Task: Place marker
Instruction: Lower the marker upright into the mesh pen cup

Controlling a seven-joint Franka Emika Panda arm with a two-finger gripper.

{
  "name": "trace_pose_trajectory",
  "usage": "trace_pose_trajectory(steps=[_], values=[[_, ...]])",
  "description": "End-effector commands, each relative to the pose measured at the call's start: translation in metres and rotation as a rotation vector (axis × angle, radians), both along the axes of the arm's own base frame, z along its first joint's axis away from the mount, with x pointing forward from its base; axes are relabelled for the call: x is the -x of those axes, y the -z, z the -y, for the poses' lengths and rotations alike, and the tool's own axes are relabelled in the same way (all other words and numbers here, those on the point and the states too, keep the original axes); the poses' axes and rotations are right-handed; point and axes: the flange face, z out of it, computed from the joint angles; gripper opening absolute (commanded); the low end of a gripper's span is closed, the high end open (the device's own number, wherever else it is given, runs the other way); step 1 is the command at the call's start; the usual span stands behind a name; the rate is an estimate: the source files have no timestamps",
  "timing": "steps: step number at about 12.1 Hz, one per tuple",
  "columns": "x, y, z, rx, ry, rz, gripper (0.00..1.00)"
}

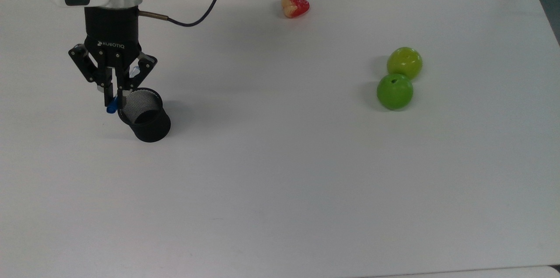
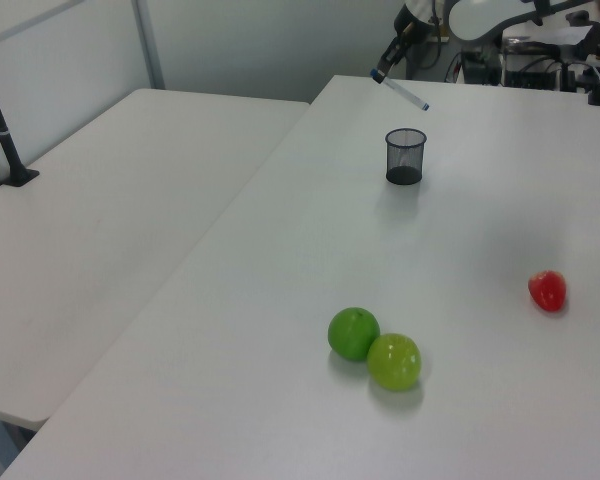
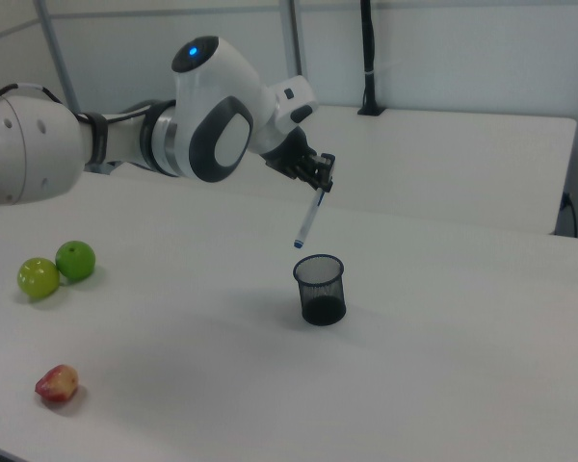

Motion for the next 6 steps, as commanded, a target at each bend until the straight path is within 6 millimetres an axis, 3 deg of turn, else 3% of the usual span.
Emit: trace_pose_trajectory(steps=[1,6], values=[[0.008,0.021,0.002,0.020,-0.019,0.092,0.11],[-0.002,0.065,0.006,0.014,-0.027,0.108,0.12]])
